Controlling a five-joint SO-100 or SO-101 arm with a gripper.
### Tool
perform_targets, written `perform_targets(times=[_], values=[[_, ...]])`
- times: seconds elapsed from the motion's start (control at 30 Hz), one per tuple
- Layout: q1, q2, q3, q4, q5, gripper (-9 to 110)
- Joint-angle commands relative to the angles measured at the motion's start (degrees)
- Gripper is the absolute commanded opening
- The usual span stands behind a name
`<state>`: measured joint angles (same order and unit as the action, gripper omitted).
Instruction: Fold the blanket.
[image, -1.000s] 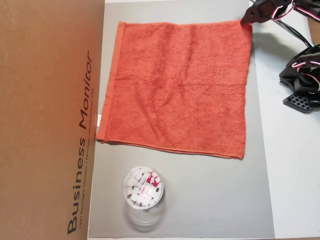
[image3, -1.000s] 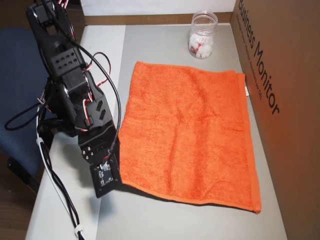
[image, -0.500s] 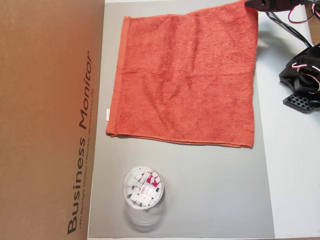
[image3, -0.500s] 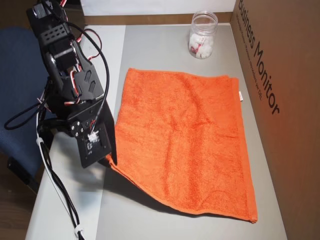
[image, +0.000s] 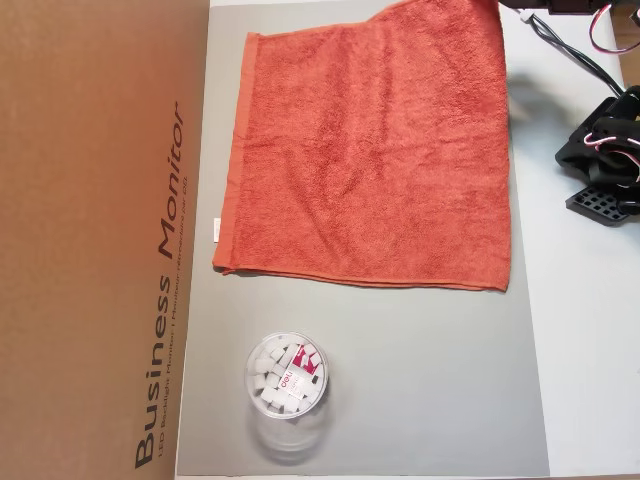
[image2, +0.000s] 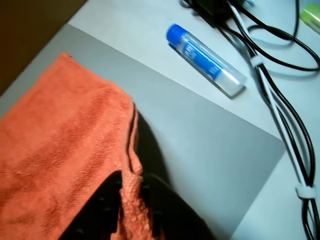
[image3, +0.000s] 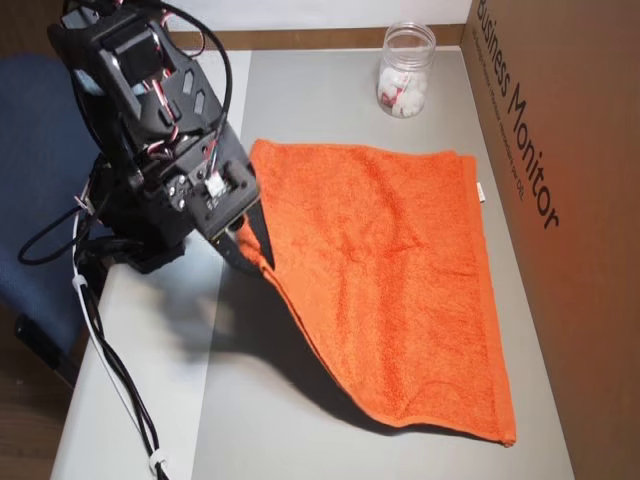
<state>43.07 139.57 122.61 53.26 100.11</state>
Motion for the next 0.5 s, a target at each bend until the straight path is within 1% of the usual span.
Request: perform_targets(times=[0.0, 0.2, 0.47], values=[[-1.58, -0.26, -5.1, -0.79, 0.62, 0], [-4.39, -9.58, -15.56, -0.79, 4.13, 0], [-9.58, -22.06, -29.88, -0.79, 4.13, 0]])
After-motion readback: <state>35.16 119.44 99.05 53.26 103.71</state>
